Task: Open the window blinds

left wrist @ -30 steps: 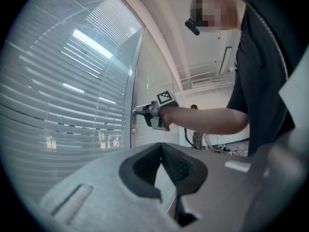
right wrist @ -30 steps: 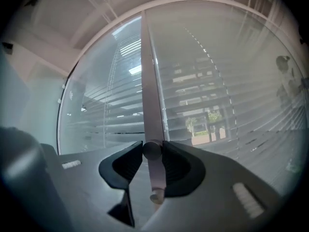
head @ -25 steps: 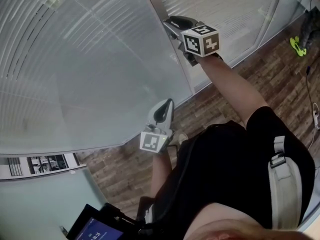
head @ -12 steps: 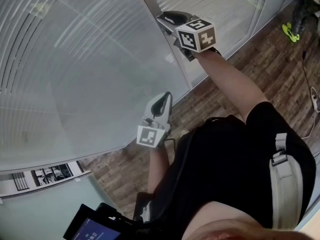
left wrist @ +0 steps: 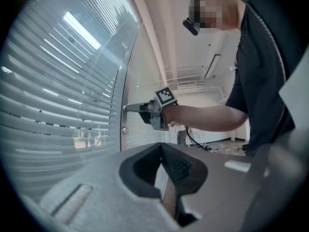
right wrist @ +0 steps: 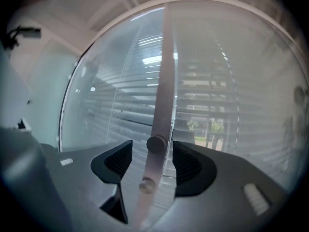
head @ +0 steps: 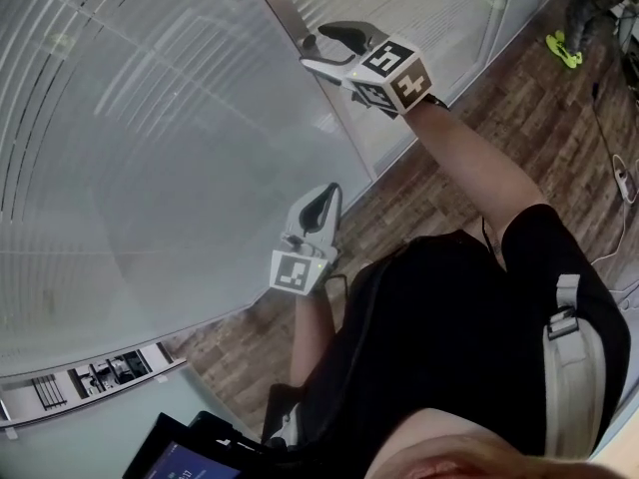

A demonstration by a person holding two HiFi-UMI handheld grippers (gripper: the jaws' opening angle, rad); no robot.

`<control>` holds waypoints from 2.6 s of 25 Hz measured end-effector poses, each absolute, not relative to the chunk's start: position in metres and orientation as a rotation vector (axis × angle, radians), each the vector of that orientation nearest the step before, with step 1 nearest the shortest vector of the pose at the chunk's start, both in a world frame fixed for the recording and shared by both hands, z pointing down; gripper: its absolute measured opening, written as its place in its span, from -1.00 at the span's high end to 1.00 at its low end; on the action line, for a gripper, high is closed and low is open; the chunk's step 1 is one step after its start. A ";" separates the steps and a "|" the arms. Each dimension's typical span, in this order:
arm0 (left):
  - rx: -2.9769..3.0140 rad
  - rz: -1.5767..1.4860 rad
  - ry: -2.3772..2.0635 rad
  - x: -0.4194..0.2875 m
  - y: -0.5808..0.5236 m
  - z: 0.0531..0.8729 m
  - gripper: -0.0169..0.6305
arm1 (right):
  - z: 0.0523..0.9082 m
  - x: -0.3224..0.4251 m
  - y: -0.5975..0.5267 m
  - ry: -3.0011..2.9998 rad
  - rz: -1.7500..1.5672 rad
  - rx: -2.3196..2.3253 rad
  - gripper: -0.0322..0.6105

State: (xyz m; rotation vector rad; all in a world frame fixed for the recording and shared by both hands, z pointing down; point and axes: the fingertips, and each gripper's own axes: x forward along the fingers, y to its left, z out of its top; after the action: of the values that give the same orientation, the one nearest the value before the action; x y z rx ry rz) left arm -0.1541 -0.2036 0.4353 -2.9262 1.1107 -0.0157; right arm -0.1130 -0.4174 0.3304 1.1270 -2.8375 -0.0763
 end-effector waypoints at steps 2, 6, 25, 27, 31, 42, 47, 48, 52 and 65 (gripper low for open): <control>-2.939 -0.028 1.105 -0.153 -0.207 0.441 0.94 | 0.328 -0.114 -0.410 -2.662 -0.416 1.084 0.07; -2.969 -0.027 1.030 -0.143 -0.209 0.445 0.94 | 0.326 -0.118 -0.406 -2.258 -0.950 1.001 0.09; -2.984 -0.013 0.985 -0.175 -0.213 0.443 0.94 | 0.336 -0.138 -0.414 -1.752 -1.365 0.847 0.49; -2.987 -0.032 0.986 -0.179 -0.213 0.447 0.94 | 0.337 -0.138 -0.415 -1.752 -1.362 0.854 0.49; -2.988 -0.042 0.985 -0.185 -0.214 0.449 0.94 | 0.337 -0.134 -0.415 -1.807 -1.304 0.889 0.49; -2.975 -0.035 0.986 -0.192 -0.215 0.447 0.94 | 0.329 -0.127 -0.420 -2.312 -0.808 1.105 0.49; -2.965 -0.017 0.990 -0.195 -0.215 0.444 0.94 | 0.327 -0.127 -0.423 -2.431 -0.646 1.185 0.49; -2.965 -0.015 0.991 -0.195 -0.215 0.444 0.94 | 0.328 -0.127 -0.424 -2.457 -0.608 1.198 0.49; -2.970 -0.007 0.997 -0.194 -0.214 0.444 0.94 | 0.330 -0.122 -0.428 -2.612 -0.347 1.260 0.49; -2.984 -0.011 0.999 -0.191 -0.211 0.443 0.94 | 0.327 -0.114 -0.434 -2.867 0.269 1.360 0.49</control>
State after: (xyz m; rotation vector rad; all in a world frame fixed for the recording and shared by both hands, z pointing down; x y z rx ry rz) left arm -0.1909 -0.2108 0.4434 -2.9845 0.9989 -0.0113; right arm -0.1142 -0.4342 0.3265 1.3597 -2.8671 0.2686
